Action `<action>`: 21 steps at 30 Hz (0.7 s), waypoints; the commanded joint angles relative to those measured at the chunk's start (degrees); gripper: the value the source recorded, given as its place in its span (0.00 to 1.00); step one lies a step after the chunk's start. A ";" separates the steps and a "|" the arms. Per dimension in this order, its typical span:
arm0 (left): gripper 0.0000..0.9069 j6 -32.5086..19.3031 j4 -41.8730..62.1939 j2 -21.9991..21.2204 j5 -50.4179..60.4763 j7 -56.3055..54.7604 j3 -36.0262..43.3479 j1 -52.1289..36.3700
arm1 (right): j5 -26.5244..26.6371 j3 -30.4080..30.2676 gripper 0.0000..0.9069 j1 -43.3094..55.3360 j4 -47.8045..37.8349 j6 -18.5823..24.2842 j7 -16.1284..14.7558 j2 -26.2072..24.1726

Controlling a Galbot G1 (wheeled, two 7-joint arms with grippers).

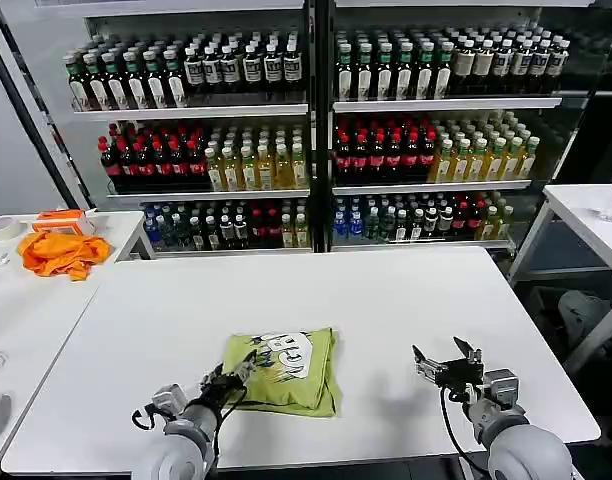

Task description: Fold and organize the clothes.

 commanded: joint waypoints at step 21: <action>0.02 -1.20 1.69 -4.30 -30.48 1.27 -6.78 0.80 | -0.16 0.83 1.00 -1.23 0.98 -0.07 0.06 0.16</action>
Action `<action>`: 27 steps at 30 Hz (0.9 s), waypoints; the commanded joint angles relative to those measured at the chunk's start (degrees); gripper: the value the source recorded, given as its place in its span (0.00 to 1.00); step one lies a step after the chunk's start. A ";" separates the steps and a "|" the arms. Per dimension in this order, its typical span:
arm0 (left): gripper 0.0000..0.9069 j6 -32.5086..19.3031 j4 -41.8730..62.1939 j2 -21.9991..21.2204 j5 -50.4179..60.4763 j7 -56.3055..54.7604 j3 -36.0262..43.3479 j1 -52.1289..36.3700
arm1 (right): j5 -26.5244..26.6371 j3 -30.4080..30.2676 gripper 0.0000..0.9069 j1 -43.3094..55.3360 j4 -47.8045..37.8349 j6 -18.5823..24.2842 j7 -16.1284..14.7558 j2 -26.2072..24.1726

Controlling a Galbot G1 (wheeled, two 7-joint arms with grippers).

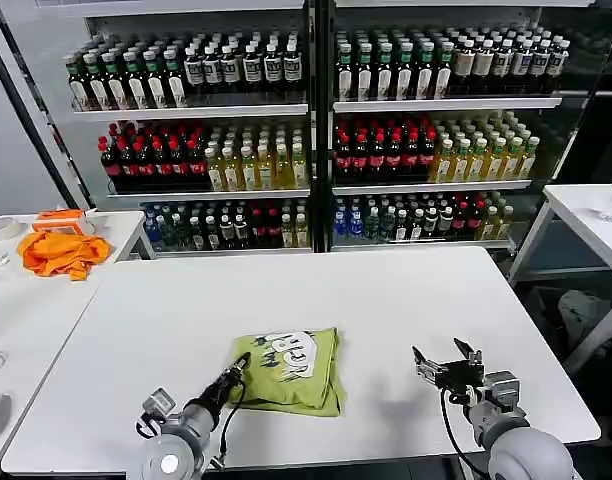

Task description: Fold and organize the clothes.

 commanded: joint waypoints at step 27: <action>0.02 0.75 -18.08 19.09 27.65 1.42 -12.58 4.57 | 0.84 0.12 1.00 1.72 0.02 0.16 -0.25 -0.88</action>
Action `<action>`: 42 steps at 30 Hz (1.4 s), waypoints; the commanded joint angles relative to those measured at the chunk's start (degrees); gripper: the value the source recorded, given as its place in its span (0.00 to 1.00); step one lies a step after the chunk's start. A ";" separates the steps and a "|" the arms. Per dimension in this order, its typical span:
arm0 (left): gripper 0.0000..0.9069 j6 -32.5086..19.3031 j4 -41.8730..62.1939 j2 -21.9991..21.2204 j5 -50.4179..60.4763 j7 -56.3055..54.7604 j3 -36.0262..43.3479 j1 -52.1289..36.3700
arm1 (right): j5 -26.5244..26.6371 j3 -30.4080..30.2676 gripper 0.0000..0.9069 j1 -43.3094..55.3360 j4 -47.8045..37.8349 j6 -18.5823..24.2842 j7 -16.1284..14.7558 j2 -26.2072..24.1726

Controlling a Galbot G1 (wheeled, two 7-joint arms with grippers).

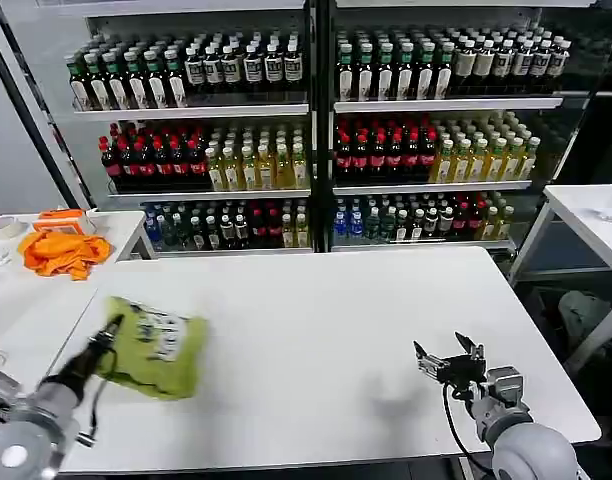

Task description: Fold and organize the clothes.

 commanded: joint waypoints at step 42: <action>1.00 -8.23 26.69 -25.91 49.25 -1.46 58.20 -31.42 | 0.39 0.71 1.00 1.00 -0.72 -0.06 -0.31 -0.96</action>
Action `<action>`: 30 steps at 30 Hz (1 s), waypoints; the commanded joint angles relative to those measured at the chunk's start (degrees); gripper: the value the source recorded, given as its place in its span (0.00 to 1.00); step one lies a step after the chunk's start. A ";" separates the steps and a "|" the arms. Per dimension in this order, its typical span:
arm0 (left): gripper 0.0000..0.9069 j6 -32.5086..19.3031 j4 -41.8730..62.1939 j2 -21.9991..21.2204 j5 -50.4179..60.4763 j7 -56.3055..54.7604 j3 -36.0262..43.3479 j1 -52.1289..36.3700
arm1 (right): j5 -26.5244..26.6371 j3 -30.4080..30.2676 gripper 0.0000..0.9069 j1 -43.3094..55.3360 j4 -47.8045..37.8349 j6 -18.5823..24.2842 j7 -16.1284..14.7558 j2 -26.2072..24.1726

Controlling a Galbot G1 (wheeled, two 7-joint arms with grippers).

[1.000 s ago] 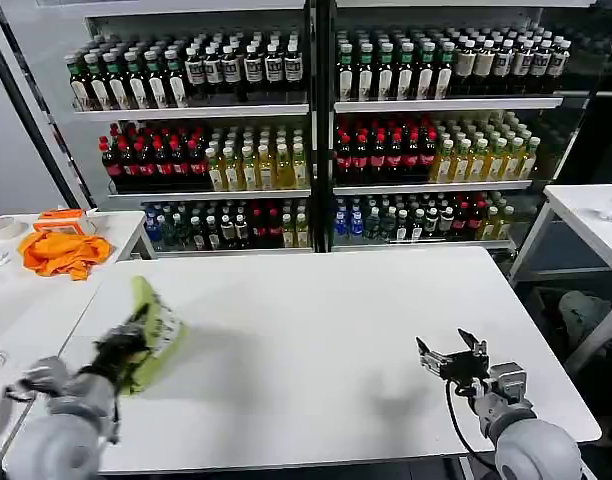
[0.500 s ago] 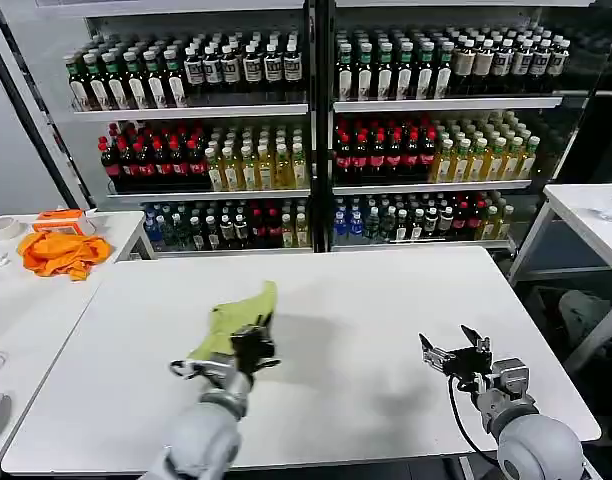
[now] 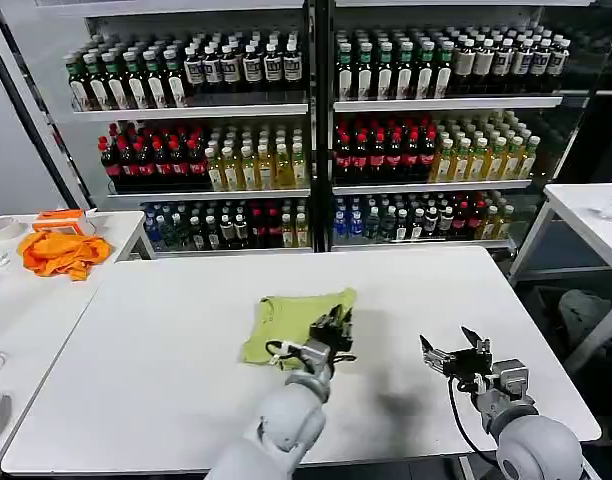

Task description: Fold and organize the clothes.

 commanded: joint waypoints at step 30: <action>1.00 -5.28 -18.94 16.51 -24.12 -2.80 -35.68 22.89 | 18.55 -20.06 1.00 20.40 -20.05 1.49 4.27 15.24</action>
